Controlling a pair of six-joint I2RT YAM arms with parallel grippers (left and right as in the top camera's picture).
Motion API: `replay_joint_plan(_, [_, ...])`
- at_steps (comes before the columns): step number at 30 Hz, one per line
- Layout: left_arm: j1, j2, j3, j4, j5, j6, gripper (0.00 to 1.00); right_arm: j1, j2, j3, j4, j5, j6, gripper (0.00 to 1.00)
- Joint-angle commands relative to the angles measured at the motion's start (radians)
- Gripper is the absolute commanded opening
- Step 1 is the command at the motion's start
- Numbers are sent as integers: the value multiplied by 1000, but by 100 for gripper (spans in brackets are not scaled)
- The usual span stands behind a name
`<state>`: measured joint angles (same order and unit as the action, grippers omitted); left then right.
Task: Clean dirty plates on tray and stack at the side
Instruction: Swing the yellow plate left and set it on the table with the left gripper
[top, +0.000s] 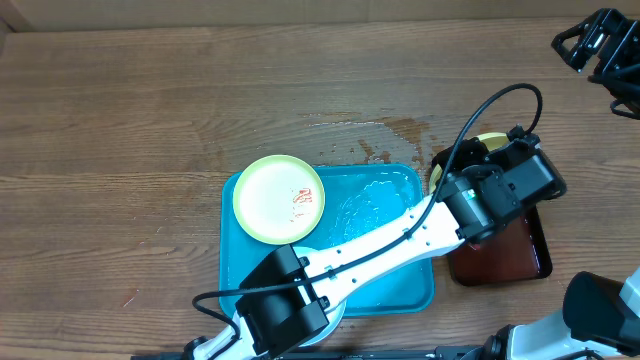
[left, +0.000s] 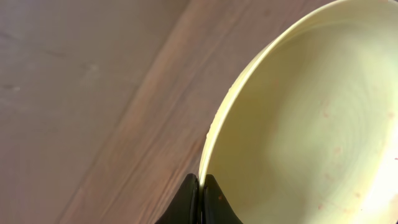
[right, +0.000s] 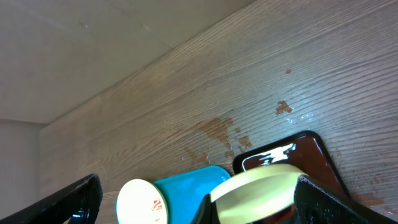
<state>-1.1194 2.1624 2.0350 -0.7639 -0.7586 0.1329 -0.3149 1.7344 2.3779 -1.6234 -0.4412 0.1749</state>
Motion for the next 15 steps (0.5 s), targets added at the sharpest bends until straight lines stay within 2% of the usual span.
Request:
replay_joint_plan(1, [36, 9, 3, 7, -128, -58, 4, -7, -23, 26, 5, -9, -8, 100])
replay_joint_plan(3, [67, 9, 3, -6, -100, -64, 4, -7, -23, 26, 4, -9, -8, 100])
replay_joint_plan(6, [122, 2, 10, -53, 4, -140, 4, -7, -23, 26, 1, -9, -8, 100])
replay_joint_plan(12, [296, -79, 69, -177, 405, -311, 4, -7, -22, 26, -6, -9, -8, 100])
replay_joint_plan(15, [412, -155, 78, -190, 619, -372, 4, -7, -22, 26, -9, -9, -7, 100])
